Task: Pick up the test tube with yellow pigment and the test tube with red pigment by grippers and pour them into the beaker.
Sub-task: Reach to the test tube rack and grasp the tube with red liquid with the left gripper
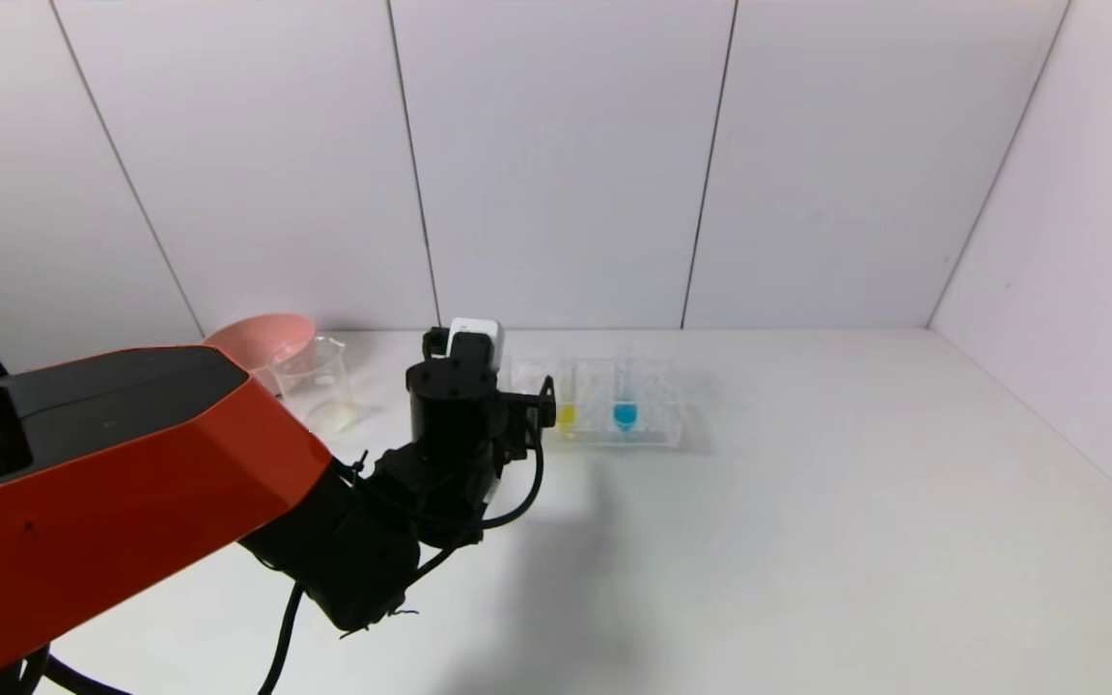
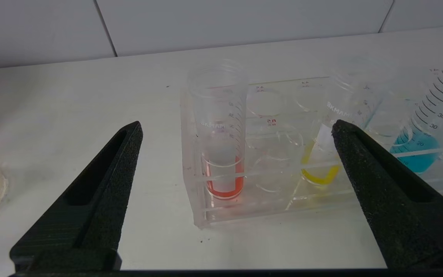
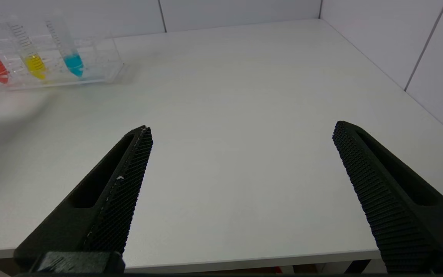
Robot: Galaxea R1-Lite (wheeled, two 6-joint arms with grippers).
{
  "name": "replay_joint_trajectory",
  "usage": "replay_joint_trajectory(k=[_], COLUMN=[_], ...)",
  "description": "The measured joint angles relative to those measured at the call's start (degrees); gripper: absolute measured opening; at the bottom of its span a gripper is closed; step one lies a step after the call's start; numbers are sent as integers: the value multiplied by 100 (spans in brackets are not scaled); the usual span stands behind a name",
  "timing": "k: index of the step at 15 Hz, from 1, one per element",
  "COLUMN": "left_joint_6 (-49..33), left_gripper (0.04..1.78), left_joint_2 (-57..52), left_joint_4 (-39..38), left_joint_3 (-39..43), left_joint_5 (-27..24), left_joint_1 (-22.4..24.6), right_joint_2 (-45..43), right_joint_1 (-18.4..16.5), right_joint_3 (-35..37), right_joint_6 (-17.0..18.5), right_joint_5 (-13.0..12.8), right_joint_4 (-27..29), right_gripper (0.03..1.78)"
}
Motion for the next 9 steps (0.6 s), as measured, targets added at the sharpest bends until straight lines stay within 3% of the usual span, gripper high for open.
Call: replay_joint_trajectory(k=[5, 9], left_joint_6=[7, 9], left_gripper=[170, 138], left_joint_2=[230, 313], left_joint_4=[0, 4], left_joint_3=[-266, -336], left_joint_5=[15, 15], left_joint_1=[35, 50], right_joint_2=[0, 0], right_joint_1=[0, 0], right_joint_3=[0, 0], right_joint_6=[0, 0], right_joint_5=[-2, 0], right_joint_4=[0, 2], right_gripper=[171, 171])
